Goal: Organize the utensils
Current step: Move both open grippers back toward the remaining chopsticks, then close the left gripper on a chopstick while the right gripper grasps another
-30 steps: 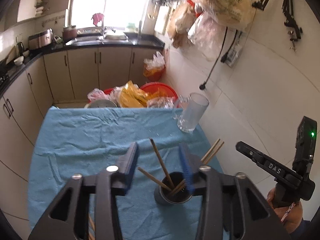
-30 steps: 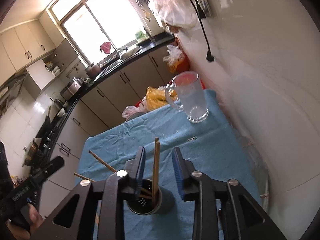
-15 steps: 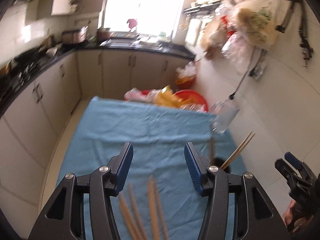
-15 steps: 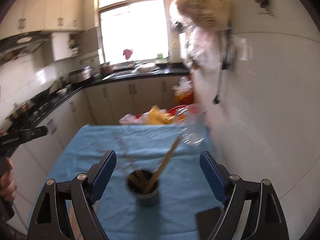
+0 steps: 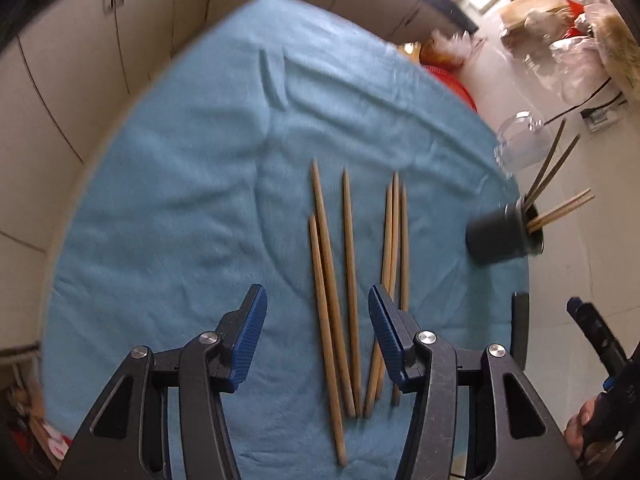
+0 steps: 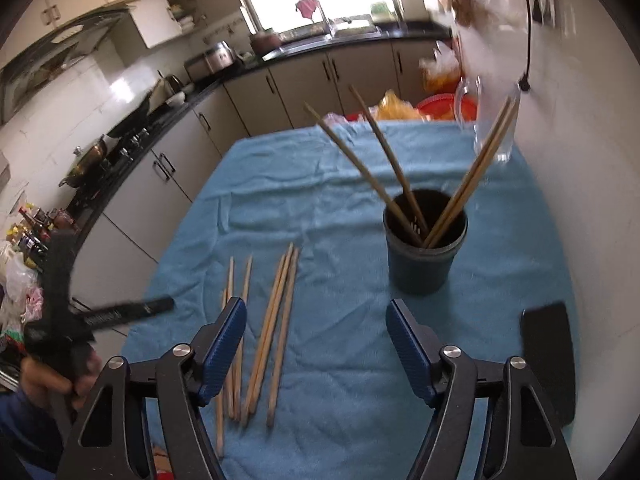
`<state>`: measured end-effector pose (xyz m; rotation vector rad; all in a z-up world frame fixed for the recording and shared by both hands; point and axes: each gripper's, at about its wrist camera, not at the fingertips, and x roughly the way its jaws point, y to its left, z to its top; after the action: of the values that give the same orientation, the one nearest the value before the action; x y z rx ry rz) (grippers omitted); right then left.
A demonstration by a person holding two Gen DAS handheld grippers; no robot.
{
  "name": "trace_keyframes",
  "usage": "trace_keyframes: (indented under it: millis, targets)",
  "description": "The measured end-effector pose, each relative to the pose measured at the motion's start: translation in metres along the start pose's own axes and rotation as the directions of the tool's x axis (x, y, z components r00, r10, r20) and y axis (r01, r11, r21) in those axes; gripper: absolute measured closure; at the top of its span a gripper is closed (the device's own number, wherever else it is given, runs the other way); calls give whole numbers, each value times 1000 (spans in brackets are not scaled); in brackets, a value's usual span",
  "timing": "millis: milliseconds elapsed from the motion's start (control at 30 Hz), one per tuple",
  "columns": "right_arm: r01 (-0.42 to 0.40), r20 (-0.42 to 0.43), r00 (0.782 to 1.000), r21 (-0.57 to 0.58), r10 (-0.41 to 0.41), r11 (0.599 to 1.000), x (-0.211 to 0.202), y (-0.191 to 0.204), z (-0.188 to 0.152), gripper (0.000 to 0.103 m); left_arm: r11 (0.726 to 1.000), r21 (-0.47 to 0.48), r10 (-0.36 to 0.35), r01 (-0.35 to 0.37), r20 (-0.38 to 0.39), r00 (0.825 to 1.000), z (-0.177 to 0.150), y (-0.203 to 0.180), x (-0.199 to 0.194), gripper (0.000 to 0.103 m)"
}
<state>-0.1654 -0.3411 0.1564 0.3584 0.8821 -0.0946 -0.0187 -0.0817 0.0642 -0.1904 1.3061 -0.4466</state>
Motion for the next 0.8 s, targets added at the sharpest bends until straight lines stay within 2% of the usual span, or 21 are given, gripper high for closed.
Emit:
trace_keyframes:
  millis: [67, 367, 633, 733, 800]
  targets:
    - [6, -9, 1000, -8, -7, 1000, 2, 1, -3, 32, 1000, 8, 20, -20, -21, 1000, -7, 0, 14, 66]
    - [35, -28, 999, -32, -36, 999, 4, 1, -10, 32, 989, 104, 107, -101, -48, 993, -19, -16, 48, 86]
    - [41, -55, 998, -17, -42, 999, 9, -4, -11, 32, 980, 145, 142, -137, -25, 990, -16, -22, 57, 87]
    - [35, -72, 997, -19, -36, 999, 15, -3, -11, 37, 969, 170, 182, -179, -5, 983, -11, -25, 61, 94]
    - [28, -87, 996, -24, -30, 999, 20, -1, -10, 40, 973, 156, 176, -172, -15, 984, -7, -22, 61, 95]
